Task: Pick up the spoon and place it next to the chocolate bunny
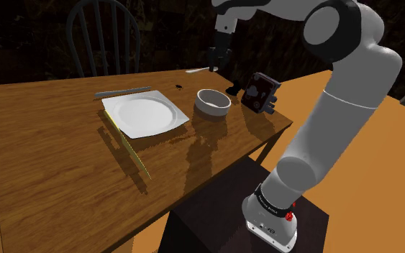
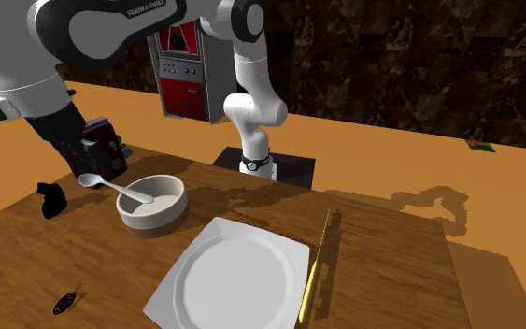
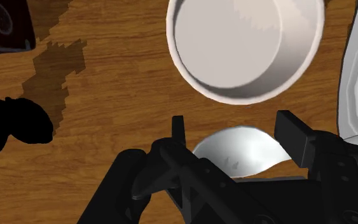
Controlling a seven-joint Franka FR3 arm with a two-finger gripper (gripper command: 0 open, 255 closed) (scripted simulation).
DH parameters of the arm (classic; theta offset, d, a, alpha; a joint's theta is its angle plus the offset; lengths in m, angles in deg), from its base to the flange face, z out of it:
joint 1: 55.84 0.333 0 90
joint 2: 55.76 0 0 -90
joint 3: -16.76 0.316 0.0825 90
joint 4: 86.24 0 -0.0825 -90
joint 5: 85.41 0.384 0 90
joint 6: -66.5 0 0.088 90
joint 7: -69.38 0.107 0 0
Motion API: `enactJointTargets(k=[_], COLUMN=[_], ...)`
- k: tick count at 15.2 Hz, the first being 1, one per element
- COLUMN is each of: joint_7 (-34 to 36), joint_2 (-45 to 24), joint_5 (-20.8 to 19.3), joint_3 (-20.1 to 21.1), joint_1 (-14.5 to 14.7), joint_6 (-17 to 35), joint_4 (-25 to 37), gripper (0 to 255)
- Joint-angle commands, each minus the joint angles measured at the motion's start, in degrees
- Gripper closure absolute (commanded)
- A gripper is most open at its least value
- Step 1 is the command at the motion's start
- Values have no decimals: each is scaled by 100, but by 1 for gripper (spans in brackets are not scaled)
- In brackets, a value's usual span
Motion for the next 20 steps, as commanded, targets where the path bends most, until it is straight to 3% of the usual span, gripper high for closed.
enactJointTargets(k=[1, 5, 6, 20], joint_7=[-201, -489, -578, -596], joint_2=[-514, -1595, -2085, -2044], joint_5=[114, 368, 478, 473], joint_3=[-68, -120, -125, -93], joint_1=[-126, -439, -596, -515], joint_6=[-124, -599, -862, 241], joint_4=[619, 2137, 2879, 1732], gripper=[255, 255, 255, 255])
